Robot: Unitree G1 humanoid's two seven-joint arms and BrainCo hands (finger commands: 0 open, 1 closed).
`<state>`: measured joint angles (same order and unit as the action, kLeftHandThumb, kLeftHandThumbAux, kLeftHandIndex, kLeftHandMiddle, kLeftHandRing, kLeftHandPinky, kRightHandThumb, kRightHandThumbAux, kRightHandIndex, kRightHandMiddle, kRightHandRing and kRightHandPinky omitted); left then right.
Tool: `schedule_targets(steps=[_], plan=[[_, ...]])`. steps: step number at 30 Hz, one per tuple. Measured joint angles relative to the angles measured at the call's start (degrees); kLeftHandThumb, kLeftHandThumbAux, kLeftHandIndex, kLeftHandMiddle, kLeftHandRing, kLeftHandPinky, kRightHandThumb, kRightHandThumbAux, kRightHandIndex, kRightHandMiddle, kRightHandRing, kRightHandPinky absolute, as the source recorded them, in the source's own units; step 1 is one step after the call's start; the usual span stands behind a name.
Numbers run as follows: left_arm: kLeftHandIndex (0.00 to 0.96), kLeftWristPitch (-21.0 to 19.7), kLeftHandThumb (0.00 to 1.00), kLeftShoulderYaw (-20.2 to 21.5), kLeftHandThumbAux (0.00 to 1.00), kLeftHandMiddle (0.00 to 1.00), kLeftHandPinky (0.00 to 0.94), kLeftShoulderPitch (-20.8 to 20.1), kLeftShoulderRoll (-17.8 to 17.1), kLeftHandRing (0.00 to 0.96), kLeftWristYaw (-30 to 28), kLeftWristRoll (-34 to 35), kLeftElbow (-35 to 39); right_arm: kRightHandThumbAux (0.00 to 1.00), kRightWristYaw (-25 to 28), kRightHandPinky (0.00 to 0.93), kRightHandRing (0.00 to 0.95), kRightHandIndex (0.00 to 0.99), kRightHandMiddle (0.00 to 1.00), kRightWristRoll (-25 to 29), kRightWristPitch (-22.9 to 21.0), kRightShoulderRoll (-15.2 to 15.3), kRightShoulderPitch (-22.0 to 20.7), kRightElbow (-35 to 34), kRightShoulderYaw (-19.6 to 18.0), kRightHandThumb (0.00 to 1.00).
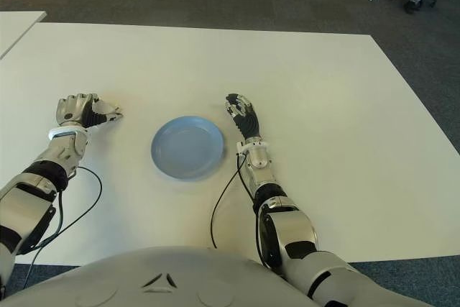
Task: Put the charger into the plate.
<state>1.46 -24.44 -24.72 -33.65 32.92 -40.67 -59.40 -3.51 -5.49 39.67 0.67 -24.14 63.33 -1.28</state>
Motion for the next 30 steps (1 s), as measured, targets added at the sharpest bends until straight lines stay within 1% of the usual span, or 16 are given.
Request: schedule_targets(steps=[2,6,12,17,20,24,30], plan=[[0.443,-0.20,0.748,0.49,0.695,0.829,0.838,1.45,-0.28,0.823,0.57,0.02,2.62,0.501,0.03,0.091,0.217,0.258,0.304,0.01,0.00,0.13,-0.06,0.03,-0.03,0.000],[0.443,-0.42,0.749,1.57,0.696,0.845,0.834,3.72,-0.31,0.840,2.26,0.27,6.48,0.500,0.21,0.089,0.222,0.260,0.311,0.07,-0.08,0.36,-0.24,0.22,-0.12,0.000],[0.443,-0.29,0.750,3.51,0.696,0.856,0.838,5.50,-0.23,0.853,3.28,1.26,9.52,0.495,0.33,0.088,0.226,0.255,0.315,0.14,-0.18,0.29,-0.38,0.31,-0.16,0.000],[0.443,0.94,0.751,4.99,0.697,0.861,0.832,6.82,-0.32,0.860,3.65,1.49,12.64,0.494,0.39,0.078,0.229,0.255,0.319,0.20,-0.19,0.30,-0.44,0.33,-0.23,0.000],[0.443,1.33,0.751,5.92,0.697,0.862,0.833,8.19,-0.74,0.861,3.55,1.60,15.89,0.503,0.51,0.073,0.232,0.256,0.321,0.29,-0.21,0.24,-0.50,0.39,-0.31,0.000],[0.443,1.04,0.751,6.95,0.697,0.865,0.837,9.46,-1.37,0.863,2.69,1.57,20.18,0.507,1.00,0.075,0.233,0.257,0.322,0.42,-0.29,0.29,-0.64,0.60,-0.52,0.000],[0.443,-2.84,0.751,9.25,0.697,0.869,0.838,11.15,-2.71,0.867,-2.59,1.25,30.54,0.506,1.39,0.075,0.235,0.260,0.328,0.50,-0.30,0.25,-0.73,0.86,-0.98,0.000]])
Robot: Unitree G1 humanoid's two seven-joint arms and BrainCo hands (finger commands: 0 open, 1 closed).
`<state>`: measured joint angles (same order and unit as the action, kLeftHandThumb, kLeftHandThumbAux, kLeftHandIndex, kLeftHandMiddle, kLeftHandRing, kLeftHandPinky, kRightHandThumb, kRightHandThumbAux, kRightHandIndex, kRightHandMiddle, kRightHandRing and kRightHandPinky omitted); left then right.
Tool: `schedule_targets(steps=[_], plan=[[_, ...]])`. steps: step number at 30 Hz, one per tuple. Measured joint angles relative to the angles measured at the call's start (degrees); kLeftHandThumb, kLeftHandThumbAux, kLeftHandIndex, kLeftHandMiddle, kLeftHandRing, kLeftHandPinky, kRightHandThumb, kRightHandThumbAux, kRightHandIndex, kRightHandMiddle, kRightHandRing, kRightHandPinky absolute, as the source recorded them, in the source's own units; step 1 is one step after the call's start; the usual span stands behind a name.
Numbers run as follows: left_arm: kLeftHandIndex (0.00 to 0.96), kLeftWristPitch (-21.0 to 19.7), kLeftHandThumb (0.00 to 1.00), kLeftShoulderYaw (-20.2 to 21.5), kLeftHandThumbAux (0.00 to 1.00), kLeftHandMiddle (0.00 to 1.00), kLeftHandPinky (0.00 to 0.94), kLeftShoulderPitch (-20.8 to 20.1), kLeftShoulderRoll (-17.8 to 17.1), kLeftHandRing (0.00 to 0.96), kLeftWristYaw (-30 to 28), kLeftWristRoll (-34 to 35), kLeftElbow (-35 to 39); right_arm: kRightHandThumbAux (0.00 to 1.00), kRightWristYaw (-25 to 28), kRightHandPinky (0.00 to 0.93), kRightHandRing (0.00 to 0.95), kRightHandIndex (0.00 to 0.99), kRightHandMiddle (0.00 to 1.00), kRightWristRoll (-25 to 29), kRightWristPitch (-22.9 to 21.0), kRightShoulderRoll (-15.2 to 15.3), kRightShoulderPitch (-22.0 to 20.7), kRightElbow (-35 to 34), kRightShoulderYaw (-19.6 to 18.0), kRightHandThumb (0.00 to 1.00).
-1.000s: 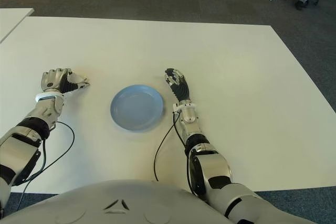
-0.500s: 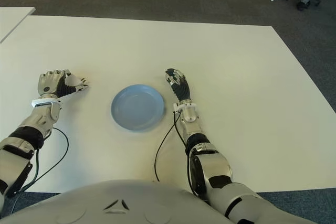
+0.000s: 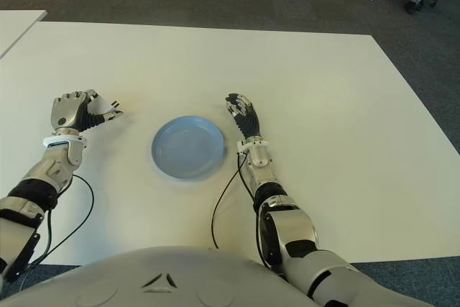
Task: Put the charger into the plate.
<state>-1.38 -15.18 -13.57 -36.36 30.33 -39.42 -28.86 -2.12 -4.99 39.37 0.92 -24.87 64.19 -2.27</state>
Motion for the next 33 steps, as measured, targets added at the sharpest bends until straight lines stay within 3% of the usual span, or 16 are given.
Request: schedule_targets(steps=[13,23,33], plan=[[0.443,-7.78,0.751,3.98,0.697,0.877,0.840,1.80,-0.62,0.870,-9.90,-2.56,22.38,0.511,1.65,0.084,0.233,0.235,0.313,0.69,-0.05,-0.11,-0.21,0.24,-0.82,0.000],[0.443,-9.07,0.752,4.12,0.697,0.880,0.842,1.81,0.92,0.873,-16.61,-3.83,31.72,0.547,4.73,0.152,0.197,0.178,0.243,2.85,-0.24,-0.01,-0.43,0.58,-2.49,0.000],[0.443,-9.25,0.752,2.55,0.697,0.883,0.851,1.16,4.91,0.877,-24.49,-4.96,40.82,0.552,4.35,0.118,0.142,0.116,0.169,3.97,-0.17,-0.45,-0.32,0.54,-3.87,0.000]])
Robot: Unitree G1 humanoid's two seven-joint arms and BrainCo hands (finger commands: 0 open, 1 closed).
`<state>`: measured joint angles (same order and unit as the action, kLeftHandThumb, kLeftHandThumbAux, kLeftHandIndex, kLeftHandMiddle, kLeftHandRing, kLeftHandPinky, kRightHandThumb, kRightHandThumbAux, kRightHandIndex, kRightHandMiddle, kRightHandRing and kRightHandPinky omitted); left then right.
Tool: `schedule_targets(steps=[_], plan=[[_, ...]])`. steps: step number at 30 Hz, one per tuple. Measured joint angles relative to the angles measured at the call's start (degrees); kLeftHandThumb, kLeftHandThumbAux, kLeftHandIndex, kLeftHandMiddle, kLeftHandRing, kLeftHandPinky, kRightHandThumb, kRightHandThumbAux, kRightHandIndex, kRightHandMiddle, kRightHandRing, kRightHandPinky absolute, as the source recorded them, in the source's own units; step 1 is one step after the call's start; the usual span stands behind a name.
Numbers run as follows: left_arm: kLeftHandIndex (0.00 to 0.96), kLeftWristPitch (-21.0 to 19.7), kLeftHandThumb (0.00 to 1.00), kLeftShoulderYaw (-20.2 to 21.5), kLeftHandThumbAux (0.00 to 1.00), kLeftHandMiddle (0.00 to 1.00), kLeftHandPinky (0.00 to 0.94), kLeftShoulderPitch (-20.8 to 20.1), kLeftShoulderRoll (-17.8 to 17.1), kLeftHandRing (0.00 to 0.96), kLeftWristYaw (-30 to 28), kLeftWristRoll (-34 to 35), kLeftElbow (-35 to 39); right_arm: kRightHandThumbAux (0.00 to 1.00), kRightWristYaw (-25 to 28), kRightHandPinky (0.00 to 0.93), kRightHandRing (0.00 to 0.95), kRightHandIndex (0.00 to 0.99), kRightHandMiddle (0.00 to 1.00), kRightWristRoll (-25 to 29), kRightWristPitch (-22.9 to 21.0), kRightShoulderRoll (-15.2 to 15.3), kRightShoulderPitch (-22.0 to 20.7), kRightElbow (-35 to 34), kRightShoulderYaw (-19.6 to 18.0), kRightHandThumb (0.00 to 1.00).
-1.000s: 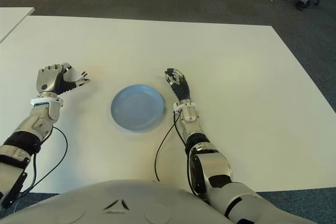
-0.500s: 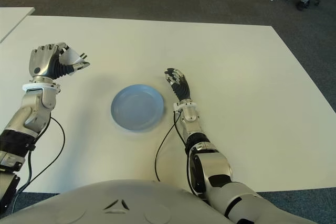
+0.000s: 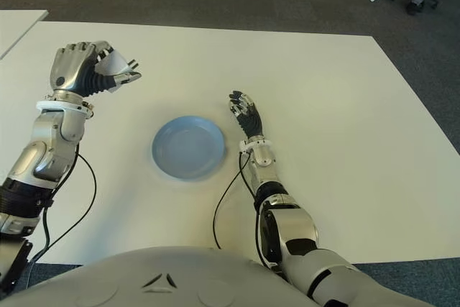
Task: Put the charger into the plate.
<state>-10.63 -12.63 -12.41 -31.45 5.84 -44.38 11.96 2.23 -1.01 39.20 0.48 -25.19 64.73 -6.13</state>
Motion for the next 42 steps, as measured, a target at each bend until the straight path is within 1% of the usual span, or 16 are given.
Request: schedule_targets(steps=[5,8,12,17,24,32,38,42], plan=[[0.443,1.03,0.753,-1.85,0.697,0.883,0.838,-0.13,2.16,0.876,-2.06,-0.67,1.42,0.547,-1.80,0.072,0.096,0.080,0.121,0.13,-0.04,-0.28,0.10,-0.24,-0.28,0.000],[0.443,2.16,0.753,-3.91,0.697,0.882,0.836,-0.16,3.97,0.875,-2.56,-1.36,1.21,0.553,-2.82,0.048,0.070,0.058,0.093,0.13,-0.29,-0.48,0.10,-0.59,-0.33,0.000],[0.443,5.09,0.753,-6.20,0.698,0.878,0.828,-0.24,5.33,0.871,-3.01,-1.79,0.41,0.575,-3.94,0.031,0.037,0.033,0.054,0.12,-0.97,-0.71,0.10,-1.01,-0.30,0.000],[0.443,8.96,0.752,-7.46,0.698,0.874,0.818,-0.42,5.61,0.867,-3.03,-2.06,-1.54,0.601,-4.84,0.019,0.014,0.020,0.027,0.12,-1.53,-1.03,0.15,-1.43,-0.25,0.001],[0.443,12.02,0.753,-9.40,0.697,0.863,0.796,-0.49,5.86,0.856,-2.96,-4.57,-4.37,0.626,-5.00,0.008,0.001,0.015,0.006,0.22,-1.54,-1.29,0.38,-1.70,-0.31,0.023],[0.443,14.70,0.753,-10.97,0.696,0.864,0.804,-0.14,6.25,0.855,-2.95,-5.94,-5.25,0.627,-4.77,0.004,0.000,0.010,0.002,0.37,-1.54,-1.32,0.35,-1.66,-0.42,0.030],[0.443,15.57,0.752,-11.17,0.696,0.857,0.799,0.01,6.79,0.850,-2.95,-6.45,-5.54,0.621,-4.75,0.008,0.000,0.004,0.011,0.34,-1.73,-1.30,0.29,-1.62,-0.30,0.016],[0.443,16.03,0.752,-11.63,0.696,0.851,0.792,0.07,7.72,0.843,-2.84,-6.71,-6.62,0.618,-4.67,0.007,0.004,0.002,0.018,0.30,-2.00,-1.24,0.24,-1.62,-0.20,0.005]])
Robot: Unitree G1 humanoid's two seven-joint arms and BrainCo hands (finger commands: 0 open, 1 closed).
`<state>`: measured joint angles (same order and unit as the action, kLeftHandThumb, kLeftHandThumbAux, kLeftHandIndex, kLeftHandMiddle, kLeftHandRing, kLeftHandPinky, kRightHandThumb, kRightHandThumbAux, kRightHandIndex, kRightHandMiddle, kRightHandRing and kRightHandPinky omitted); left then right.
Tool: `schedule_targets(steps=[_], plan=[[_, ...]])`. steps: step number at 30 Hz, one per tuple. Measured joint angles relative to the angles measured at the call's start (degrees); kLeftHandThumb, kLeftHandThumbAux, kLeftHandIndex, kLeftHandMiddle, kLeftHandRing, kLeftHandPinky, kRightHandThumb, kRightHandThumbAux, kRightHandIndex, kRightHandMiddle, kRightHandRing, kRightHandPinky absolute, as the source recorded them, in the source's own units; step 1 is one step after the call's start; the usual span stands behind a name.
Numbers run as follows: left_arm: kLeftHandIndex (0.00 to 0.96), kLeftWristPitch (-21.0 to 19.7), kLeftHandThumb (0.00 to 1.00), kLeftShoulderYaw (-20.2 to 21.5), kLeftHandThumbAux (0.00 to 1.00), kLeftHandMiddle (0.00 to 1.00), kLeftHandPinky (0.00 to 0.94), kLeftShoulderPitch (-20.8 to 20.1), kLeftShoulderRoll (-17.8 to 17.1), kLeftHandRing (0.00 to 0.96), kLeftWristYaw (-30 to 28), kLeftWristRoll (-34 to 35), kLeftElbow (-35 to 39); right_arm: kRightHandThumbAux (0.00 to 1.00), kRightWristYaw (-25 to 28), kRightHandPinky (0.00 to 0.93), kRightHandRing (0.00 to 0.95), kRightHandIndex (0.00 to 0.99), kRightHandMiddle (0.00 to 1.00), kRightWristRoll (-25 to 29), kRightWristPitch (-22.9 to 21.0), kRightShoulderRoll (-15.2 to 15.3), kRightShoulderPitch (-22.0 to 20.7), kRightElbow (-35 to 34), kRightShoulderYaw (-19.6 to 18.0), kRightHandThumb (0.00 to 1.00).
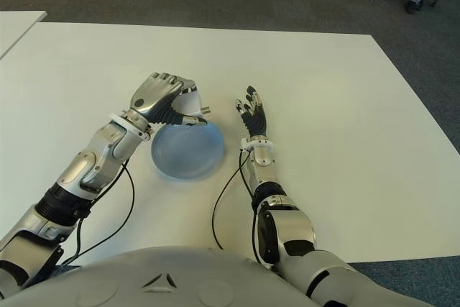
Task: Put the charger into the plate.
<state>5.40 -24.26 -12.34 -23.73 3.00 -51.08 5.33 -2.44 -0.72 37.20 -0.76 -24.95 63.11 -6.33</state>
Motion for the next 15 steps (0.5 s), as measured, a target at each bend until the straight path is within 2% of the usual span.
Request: schedule_targets(steps=[6,15], plan=[[0.443,0.73,0.752,-1.94,0.695,0.848,0.805,0.18,1.90,0.840,2.37,-1.42,-3.73,0.607,0.15,0.005,0.008,0.002,0.024,-0.02,-0.04,0.06,-0.02,0.00,0.19,0.000],[0.443,2.98,0.751,-4.08,0.696,0.852,0.808,0.34,3.94,0.843,8.38,-2.41,-14.60,0.599,0.28,0.008,0.009,0.002,0.025,-0.11,-0.26,0.21,0.00,-0.23,0.65,0.000]])
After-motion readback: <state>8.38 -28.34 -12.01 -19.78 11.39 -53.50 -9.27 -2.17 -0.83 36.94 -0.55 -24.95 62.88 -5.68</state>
